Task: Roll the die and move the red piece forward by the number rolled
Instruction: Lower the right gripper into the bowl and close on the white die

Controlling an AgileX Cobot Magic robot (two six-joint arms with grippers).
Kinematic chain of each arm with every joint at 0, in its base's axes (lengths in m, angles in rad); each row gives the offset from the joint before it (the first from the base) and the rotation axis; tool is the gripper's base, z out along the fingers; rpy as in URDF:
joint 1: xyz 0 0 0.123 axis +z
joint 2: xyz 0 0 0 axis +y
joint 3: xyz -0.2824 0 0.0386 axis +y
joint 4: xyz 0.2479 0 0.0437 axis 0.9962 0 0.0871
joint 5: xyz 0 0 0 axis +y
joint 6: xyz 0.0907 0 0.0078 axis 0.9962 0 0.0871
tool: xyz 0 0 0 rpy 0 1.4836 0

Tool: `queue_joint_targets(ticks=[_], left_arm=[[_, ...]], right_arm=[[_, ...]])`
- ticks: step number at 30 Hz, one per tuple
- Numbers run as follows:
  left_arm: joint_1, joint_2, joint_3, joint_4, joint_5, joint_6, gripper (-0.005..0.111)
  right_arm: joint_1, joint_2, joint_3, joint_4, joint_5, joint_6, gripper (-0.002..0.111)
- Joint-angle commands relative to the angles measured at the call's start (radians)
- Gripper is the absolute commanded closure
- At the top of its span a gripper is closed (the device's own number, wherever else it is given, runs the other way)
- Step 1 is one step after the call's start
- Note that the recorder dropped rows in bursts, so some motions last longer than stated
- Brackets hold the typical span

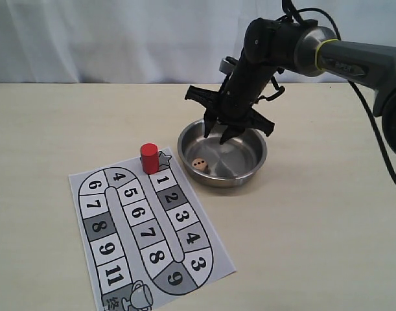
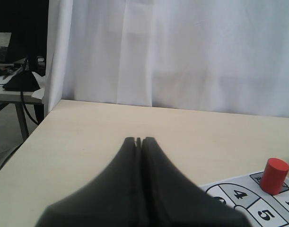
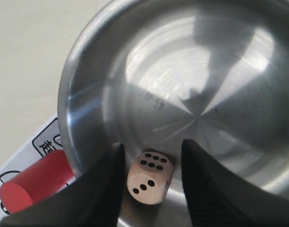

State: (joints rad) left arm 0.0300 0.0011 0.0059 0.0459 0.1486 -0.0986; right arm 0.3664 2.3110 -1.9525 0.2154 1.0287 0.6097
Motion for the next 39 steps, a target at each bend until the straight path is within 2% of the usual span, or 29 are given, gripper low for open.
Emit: queue_joint_targets(ticks=[1,14,21,39], left_arm=[[-0.006,-0.001,-0.006,-0.002,-0.007,-0.002,0.107],[-0.006,-0.001,-0.006,-0.002,-0.007,-0.002,0.107],[-0.006,-0.001,-0.006,-0.002,-0.007,-0.002,0.107],[-0.006,-0.001,-0.006,-0.002,-0.007,-0.002,0.107]], right_arm=[[-0.003,-0.004,0.004,0.012,0.05,0.003,0.057],[0.056,0.054,0.005,-0.005,0.062,0.15,0.055],[0.054,0.061,0.005,-0.074,0.074,0.213,0.055],[0.079,0.066,0.005,-0.05,0.057,0.217,0.055]])
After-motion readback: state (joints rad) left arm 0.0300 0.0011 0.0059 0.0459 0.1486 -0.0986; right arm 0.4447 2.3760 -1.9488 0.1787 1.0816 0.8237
